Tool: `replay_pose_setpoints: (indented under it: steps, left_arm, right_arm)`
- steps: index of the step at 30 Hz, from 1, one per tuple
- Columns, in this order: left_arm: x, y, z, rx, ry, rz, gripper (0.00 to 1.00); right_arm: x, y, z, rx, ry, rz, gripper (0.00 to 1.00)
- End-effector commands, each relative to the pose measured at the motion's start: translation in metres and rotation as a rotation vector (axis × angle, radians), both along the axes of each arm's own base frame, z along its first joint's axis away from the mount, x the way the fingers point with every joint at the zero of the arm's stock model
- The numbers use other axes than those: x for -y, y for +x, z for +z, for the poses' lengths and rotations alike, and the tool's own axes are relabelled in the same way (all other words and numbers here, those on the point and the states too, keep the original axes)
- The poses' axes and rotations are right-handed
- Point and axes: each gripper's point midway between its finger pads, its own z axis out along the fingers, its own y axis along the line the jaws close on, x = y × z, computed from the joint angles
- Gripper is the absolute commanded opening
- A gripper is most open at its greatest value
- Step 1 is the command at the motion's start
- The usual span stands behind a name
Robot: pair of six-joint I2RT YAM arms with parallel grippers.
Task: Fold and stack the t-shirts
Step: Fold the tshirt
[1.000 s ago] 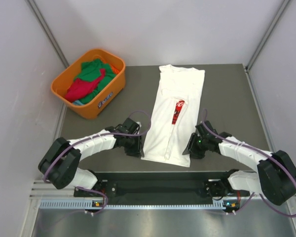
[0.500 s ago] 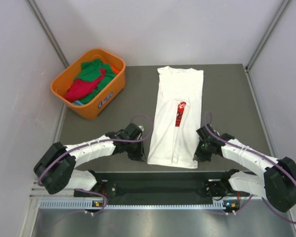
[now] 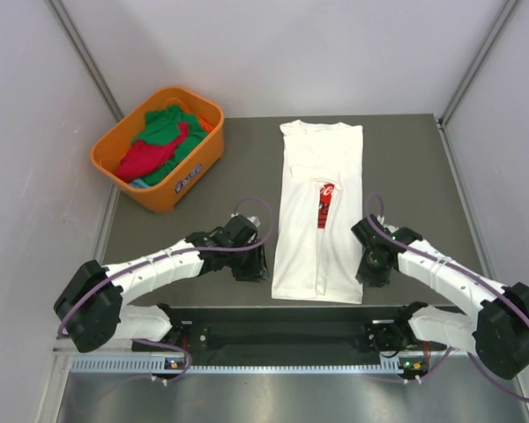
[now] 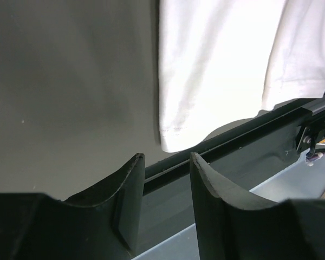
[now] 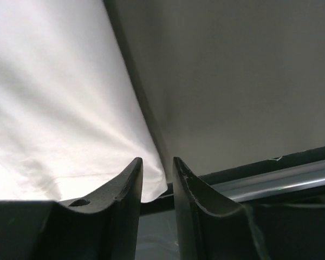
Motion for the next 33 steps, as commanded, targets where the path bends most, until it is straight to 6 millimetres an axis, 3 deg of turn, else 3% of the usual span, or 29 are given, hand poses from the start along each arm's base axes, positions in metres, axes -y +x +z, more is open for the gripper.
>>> replay_pose_setpoints:
  steps: [1,8,13,18,27,33]
  left_arm:
    - [0.007,0.017,0.018,0.087,-0.012,-0.018,0.44]
    - [0.004,0.048,0.02,0.078,-0.066,0.029,0.42]
    - [-0.029,0.082,0.024,0.095,-0.072,0.139,0.42]
    - [-0.051,0.093,0.026,0.108,-0.052,0.168,0.42]
    - [-0.058,0.088,0.013,0.089,-0.031,0.175,0.42]
    - [-0.059,0.086,0.008,0.082,-0.028,0.177,0.42]
  right_arm:
    - [-0.001,0.018,0.028,0.067,-0.026,0.034,0.3]
    - [-0.056,0.051,0.05,0.168,0.1,0.134,0.27]
    - [-0.095,0.044,0.03,0.12,0.098,0.221,0.24]
    - [-0.127,0.027,0.015,0.084,0.099,0.31,0.24]
    - [-0.141,0.009,0.004,0.035,0.049,0.355,0.23]
    - [-0.132,0.012,0.019,0.053,0.006,0.338,0.23]
